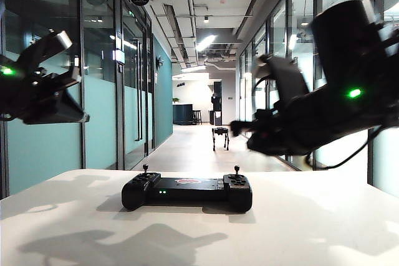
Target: Push the left joystick on the remote control sitting on the white table backward to make the robot dog back up in a straight line until it returns close to you.
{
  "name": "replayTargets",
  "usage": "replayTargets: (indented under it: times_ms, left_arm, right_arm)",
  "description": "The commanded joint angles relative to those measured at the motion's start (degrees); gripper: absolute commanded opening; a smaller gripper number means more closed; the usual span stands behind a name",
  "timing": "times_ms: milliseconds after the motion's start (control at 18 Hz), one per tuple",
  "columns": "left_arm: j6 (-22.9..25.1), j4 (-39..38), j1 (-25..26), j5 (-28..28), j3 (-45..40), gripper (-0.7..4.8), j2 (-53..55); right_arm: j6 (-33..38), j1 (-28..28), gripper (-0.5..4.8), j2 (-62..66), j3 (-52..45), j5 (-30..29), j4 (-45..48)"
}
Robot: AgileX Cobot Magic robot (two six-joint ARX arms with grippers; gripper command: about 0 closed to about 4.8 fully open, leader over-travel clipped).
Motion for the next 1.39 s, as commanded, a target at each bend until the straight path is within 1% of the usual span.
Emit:
replayTargets:
  times_ms: [55,111,277,333,444,610,721,1275,1386]
  left_arm:
    - [0.26,0.96,-0.28,1.53,2.40,-0.05,1.92]
    - [0.24,0.98,-0.37,1.70,2.82,-0.05,2.38]
    - [0.26,0.94,-0.42,1.90,3.04,-0.05,2.93]
    - [0.26,0.90,-0.42,1.92,3.06,-0.05,2.93]
    - [0.26,0.90,-0.42,2.34,3.06,-0.05,2.93]
    - [0.26,0.90,-0.42,2.58,3.06,-0.05,2.93]
    - [0.26,0.90,-0.42,2.58,3.06,-0.05,2.93]
    - [0.26,0.87,-0.42,2.75,3.06,-0.05,2.93]
    - [0.26,0.85,-0.42,2.75,3.06,-0.05,2.93]
  right_arm:
    - [0.28,2.32,-0.05,2.23,1.01,5.79,0.66]
    - [0.48,3.04,0.26,2.84,1.11,7.52,0.55]
    - [3.98,3.87,2.50,3.54,1.25,10.32,0.33]
    - [4.79,3.98,2.85,3.54,1.25,12.24,0.26]
    - [4.96,3.96,2.86,3.54,1.81,13.73,-0.35]
    - [4.98,3.96,2.84,4.61,4.90,13.70,-3.06]
    - [6.38,3.91,2.84,6.08,6.25,14.45,-2.99]
    - [6.56,3.74,2.83,14.71,11.87,14.62,-2.97]
    - [7.58,3.58,2.83,16.04,12.70,14.62,-2.99]
